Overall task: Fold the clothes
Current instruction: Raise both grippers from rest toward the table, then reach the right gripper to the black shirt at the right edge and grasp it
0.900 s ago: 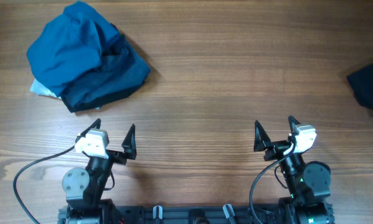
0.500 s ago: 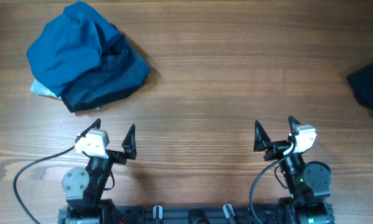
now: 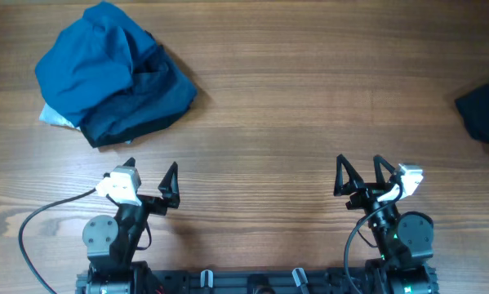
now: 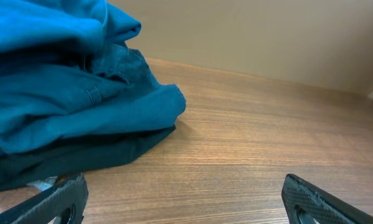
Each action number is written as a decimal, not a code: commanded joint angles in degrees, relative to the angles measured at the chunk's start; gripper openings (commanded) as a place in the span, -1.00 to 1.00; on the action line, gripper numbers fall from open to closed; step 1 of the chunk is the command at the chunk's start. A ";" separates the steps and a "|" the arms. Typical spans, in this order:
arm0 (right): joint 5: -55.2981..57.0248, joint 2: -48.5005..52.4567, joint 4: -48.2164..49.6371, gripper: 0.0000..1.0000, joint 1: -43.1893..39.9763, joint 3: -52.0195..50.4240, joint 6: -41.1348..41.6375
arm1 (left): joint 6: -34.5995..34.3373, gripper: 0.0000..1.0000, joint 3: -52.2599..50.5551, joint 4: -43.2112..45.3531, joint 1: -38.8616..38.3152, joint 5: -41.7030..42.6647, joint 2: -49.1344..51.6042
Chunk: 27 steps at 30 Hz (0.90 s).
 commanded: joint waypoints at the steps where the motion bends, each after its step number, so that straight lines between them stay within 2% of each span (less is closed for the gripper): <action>1: -1.05 -0.61 0.31 0.99 0.28 0.26 1.27 | -1.29 0.99 -0.20 -0.09 -0.44 0.09 1.66; 9: -6.08 -0.55 0.72 0.99 0.28 0.31 1.03 | -2.69 1.00 -0.17 0.13 -0.44 1.81 3.21; 12: -15.39 0.00 4.24 0.99 0.28 1.07 -1.68 | -8.59 0.99 1.95 0.13 -0.44 1.77 3.26; 16: -22.12 5.81 1.46 0.99 0.28 6.12 -1.77 | -13.81 0.99 9.09 -0.72 -0.44 1.60 5.53; 19: -21.90 15.04 0.26 0.99 0.28 12.00 -1.97 | -14.12 0.99 16.20 -5.75 -0.44 1.60 12.44; 23: -20.15 36.50 -7.72 0.99 0.28 26.47 -3.13 | -14.10 0.99 30.12 -15.87 -0.44 1.60 28.81; 25: -20.15 45.77 -13.07 0.99 0.28 34.14 -7.26 | -13.88 0.99 37.53 -21.03 -0.44 1.53 35.91; 27: -18.86 57.61 -20.76 0.99 -0.15 46.16 -13.97 | -10.75 0.99 50.05 -30.36 -0.44 1.36 46.05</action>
